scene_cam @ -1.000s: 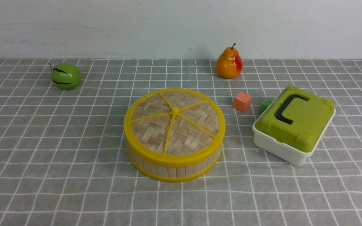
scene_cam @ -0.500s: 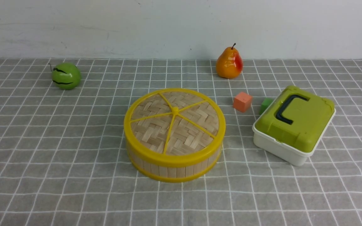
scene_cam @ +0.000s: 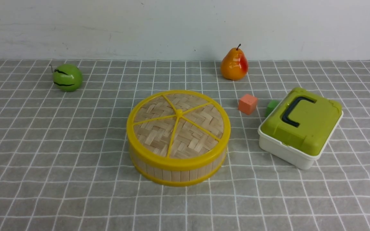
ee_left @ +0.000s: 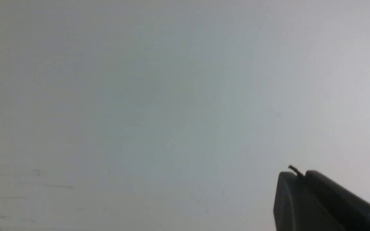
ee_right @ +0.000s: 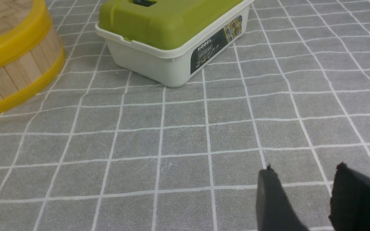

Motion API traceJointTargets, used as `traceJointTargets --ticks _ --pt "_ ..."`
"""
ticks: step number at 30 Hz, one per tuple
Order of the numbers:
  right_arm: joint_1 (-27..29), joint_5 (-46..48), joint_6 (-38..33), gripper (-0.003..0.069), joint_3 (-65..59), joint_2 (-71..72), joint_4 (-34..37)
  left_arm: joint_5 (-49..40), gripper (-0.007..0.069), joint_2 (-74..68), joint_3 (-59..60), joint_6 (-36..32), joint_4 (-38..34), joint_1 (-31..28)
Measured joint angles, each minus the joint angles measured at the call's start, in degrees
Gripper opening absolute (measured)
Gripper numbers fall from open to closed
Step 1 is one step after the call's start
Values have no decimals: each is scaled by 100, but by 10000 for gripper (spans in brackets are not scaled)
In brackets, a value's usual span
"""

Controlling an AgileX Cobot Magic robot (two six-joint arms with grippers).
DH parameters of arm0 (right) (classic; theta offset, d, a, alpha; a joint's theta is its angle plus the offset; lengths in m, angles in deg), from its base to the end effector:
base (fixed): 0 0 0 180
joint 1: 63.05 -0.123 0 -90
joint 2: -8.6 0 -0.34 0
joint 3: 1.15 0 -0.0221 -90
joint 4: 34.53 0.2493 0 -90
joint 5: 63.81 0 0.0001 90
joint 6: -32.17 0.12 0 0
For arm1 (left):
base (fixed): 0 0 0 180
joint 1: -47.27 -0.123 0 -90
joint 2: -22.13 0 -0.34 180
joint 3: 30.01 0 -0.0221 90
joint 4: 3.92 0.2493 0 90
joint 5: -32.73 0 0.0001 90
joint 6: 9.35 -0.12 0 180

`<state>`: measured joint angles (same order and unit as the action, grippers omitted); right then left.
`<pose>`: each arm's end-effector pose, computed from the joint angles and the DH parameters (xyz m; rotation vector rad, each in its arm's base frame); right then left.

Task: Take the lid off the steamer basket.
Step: Use the left arm to lift the lid of the steamer

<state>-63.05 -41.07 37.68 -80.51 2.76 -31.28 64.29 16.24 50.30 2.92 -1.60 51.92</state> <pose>0.0225 0.0026 0.1635 0.1248 1.8809 0.1224 0.0068 -0.0031 0.2658 -0.0275 0.9565 -0.2508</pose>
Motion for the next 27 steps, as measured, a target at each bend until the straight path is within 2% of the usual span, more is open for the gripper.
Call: traceJointTargets --ticks 3,5,7,10,16,20,23,27 --pt "0 0 0 241 0 0 0 -308 20 0 -338 303 -185 0" --pt "0 0 0 241 0 0 0 -1070 -13 -147 -1092 440 -308 0" --pt "0 0 0 241 0 0 0 -1749 -13 -554 -1962 477 -402 0" --pt "0 0 0 241 0 0 0 -2471 -13 -1261 -2927 443 -431 0" --pt "0 0 0 241 0 0 0 -3026 -13 -3387 -4437 40 -277 0" --pt "0 0 0 241 0 0 0 -4628 -13 -4812 -5679 -4 -405 0" --pt "0 0 0 241 0 0 0 -6154 -13 -5880 -6774 -36 -677 0" --pt "0 0 0 241 0 0 0 -7600 -13 -7067 -8018 -140 -1126 0"
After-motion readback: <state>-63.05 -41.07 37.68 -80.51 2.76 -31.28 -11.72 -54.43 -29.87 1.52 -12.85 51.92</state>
